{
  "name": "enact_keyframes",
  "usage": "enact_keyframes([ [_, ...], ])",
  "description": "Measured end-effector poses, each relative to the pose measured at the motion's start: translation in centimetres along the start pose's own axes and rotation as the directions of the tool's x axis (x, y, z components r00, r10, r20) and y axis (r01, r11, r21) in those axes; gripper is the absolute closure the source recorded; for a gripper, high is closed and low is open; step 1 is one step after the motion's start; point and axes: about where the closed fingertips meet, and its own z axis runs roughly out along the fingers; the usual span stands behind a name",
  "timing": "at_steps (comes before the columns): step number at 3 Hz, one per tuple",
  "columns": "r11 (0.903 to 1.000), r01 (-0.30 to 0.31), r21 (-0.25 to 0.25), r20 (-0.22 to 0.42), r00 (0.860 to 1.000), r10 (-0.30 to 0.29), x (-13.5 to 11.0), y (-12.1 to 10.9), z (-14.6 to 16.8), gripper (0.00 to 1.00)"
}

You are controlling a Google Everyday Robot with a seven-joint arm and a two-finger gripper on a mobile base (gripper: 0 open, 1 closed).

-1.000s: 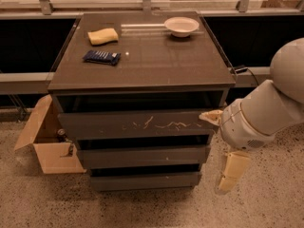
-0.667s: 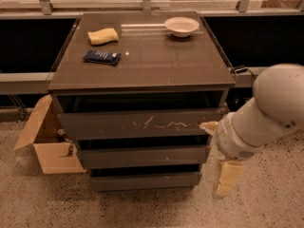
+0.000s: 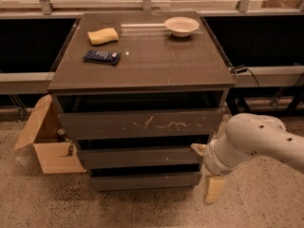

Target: Open bottom drawer

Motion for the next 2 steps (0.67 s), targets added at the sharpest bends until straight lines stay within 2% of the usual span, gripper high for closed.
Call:
enact_keyframes([
  [1,0.9992,0.022,-0.033,0.109,0.994,-0.019,0.4,-1.1,5.3,0.00],
  [2,0.9966,0.030,-0.077,0.158,0.987,-0.018,0.7,-0.4,8.7,0.00],
])
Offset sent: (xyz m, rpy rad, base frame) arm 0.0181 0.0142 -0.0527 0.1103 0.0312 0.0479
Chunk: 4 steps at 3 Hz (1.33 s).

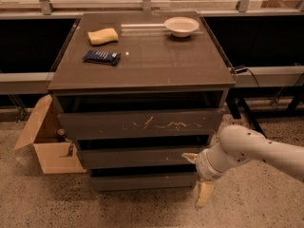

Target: Open bottom drawer

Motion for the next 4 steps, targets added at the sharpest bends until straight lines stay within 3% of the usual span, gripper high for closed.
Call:
enact_keyframes([
  [1,1.0000,0.000,0.000,0.000,1.000,0.000,0.0,0.0,0.0,0.00],
  [2,0.9999,-0.003,-0.016,-0.003,1.000,0.003,1.2,0.0,2.0,0.00],
  [4,0.9965,0.023,-0.080,-0.029,0.999,-0.025,7.6,0.0,11.4,0.00],
])
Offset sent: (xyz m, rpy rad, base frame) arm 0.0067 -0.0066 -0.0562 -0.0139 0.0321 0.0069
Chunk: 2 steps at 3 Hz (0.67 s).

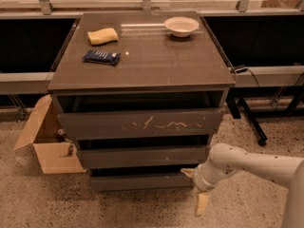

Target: Open bottom drawer

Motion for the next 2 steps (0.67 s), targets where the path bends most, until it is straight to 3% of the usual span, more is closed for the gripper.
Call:
enact_keyframes([
  [1,0.9991,0.023,-0.036,0.042,0.999,-0.021,2.3,-0.2,4.7,0.00],
  [2,0.9986,0.044,-0.030,0.119,0.992,-0.041,3.9,-1.3,9.0,0.00],
])
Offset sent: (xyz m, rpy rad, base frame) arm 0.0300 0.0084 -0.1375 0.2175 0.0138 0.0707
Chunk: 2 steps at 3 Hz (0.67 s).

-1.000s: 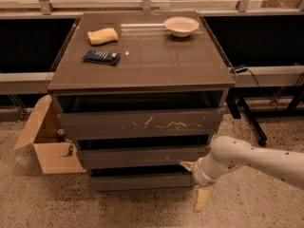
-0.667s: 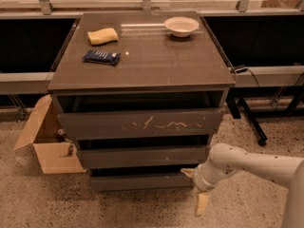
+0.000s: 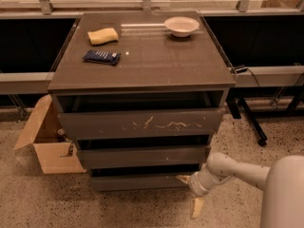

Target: Open bottom drawer

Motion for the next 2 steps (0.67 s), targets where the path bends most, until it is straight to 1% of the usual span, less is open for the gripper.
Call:
enact_keyframes([
  [1,0.9999,0.012,-0.003,0.011,1.000,-0.012,0.1,-0.6,1.1,0.00],
  [2,0.9990,0.044,0.004,0.045,0.998,-0.044,0.4,-2.7,3.3,0.00],
])
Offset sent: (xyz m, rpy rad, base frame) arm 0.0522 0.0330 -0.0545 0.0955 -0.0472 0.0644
